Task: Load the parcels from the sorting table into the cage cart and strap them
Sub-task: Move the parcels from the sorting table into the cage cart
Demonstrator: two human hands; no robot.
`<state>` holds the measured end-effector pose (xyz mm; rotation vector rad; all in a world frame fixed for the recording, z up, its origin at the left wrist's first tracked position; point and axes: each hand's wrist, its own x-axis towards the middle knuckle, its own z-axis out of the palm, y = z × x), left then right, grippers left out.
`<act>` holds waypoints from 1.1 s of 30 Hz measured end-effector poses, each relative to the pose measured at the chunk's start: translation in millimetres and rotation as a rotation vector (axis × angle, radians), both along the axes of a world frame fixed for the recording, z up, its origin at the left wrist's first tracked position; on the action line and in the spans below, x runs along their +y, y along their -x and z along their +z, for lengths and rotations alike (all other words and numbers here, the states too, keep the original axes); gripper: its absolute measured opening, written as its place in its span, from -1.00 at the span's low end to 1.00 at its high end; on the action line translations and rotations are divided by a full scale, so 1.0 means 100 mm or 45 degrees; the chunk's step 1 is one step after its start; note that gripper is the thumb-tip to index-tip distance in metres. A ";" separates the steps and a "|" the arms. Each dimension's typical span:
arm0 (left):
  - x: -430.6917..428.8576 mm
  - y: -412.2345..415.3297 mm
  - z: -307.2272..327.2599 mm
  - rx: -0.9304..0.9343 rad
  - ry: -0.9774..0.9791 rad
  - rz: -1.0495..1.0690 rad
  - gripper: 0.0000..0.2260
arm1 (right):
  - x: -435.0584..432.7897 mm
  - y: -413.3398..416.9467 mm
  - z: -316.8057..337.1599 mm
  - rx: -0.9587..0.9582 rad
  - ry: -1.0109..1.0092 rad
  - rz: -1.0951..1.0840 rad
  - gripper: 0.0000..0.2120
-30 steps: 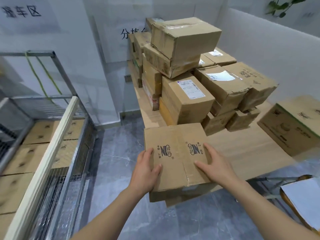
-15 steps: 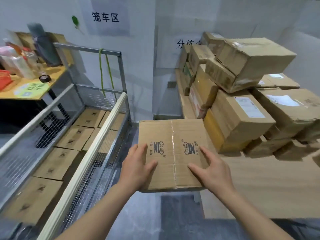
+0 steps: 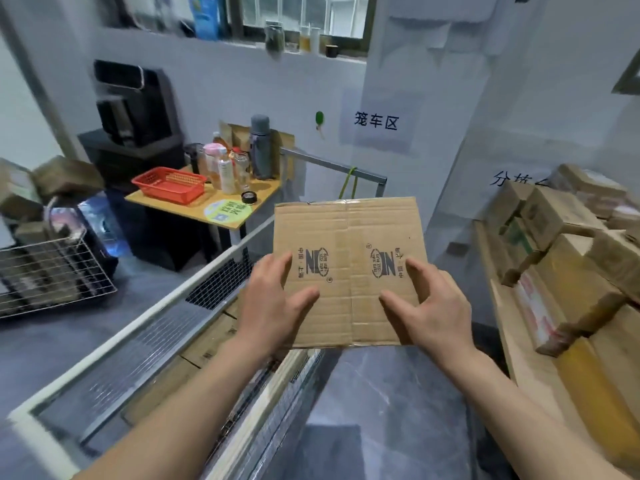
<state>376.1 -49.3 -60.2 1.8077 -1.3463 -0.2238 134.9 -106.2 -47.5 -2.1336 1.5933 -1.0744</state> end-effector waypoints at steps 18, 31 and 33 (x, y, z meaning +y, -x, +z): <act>-0.35 -1.67 -0.18 0.005 -0.075 0.642 -0.29 | -1.60 -2.38 -0.30 0.062 -0.011 0.654 -0.33; -0.95 -1.80 -1.30 0.243 -0.539 0.994 -0.13 | -2.63 -3.21 -1.34 0.518 -0.363 1.072 -0.19; -0.93 -1.79 -1.59 0.316 -0.613 0.998 -0.10 | -2.63 -3.26 -1.61 0.622 -0.428 1.102 -0.16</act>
